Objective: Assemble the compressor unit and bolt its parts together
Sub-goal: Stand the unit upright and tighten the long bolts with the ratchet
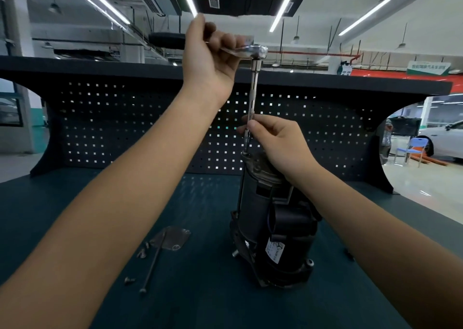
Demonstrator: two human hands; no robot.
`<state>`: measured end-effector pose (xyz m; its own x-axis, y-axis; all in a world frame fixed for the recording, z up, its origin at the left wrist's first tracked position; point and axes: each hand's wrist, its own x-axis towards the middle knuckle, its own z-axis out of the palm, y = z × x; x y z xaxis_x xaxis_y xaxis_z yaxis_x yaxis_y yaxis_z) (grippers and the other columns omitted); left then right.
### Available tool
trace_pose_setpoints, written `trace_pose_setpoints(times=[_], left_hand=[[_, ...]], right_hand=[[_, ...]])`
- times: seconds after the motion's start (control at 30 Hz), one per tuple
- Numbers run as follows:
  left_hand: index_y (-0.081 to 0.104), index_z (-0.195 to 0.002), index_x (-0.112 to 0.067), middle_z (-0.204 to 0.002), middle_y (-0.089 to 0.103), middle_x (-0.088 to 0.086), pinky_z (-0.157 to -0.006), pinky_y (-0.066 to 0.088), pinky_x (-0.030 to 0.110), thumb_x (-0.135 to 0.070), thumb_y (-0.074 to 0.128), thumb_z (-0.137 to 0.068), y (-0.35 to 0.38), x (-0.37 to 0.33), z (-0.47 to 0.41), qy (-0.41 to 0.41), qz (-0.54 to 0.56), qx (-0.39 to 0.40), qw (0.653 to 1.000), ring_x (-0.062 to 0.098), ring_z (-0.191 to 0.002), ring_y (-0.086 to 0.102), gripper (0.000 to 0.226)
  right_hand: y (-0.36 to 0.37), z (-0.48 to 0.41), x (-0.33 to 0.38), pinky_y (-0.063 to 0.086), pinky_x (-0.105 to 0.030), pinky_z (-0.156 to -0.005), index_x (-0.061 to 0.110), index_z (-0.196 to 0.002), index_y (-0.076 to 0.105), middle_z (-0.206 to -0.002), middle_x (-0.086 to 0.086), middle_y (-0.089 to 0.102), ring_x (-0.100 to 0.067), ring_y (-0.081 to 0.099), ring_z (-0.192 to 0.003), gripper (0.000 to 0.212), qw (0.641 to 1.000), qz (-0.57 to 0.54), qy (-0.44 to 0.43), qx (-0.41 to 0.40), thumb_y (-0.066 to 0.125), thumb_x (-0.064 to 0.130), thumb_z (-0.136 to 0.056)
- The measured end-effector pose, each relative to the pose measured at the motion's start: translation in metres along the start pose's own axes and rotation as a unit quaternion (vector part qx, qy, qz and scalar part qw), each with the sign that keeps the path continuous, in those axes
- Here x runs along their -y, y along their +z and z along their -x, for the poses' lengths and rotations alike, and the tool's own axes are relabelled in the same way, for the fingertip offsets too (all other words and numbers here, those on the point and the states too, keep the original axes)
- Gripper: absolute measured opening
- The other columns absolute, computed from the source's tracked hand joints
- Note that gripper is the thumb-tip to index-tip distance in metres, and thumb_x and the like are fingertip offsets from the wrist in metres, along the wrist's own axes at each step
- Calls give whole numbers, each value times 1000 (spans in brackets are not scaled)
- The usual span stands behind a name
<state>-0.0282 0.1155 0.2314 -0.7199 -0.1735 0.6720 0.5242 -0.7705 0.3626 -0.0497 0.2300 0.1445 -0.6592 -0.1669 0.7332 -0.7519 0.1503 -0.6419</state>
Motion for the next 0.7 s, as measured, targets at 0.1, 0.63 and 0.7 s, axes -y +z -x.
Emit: trace_pose_setpoints(times=[0.1, 0.63, 0.7], left_hand=[[47, -68, -12, -45, 50, -6, -68, 52, 27, -18, 38, -99, -1, 5, 18, 126, -198, 102, 967, 11, -55, 60, 33], [41, -60, -12, -35, 38, -5, -55, 55, 28, -16, 42, -96, -9, -5, -8, -28, 101, -1, 995, 9, -34, 46, 36], [42, -65, -12, -38, 42, -4, -58, 55, 28, -17, 40, -97, -9, -3, 1, 1, 16, 38, 999, 11, -41, 53, 33]], right_hand=[[-2, 0, 1, 50, -41, -79, 10, -105, 67, -80, 14, 68, -37, 62, -91, 19, 1000, 7, 0, -12, 53, 15, -93], [2, 4, 1, 52, -27, -73, 32, -94, 59, -92, 4, 71, -38, 61, -87, 19, 997, 48, -11, 60, 45, 20, -97], [1, 3, 1, 52, -24, -67, 27, -93, 60, -82, 16, 68, -34, 61, -77, 15, 998, 50, -7, 45, 48, 18, -95]])
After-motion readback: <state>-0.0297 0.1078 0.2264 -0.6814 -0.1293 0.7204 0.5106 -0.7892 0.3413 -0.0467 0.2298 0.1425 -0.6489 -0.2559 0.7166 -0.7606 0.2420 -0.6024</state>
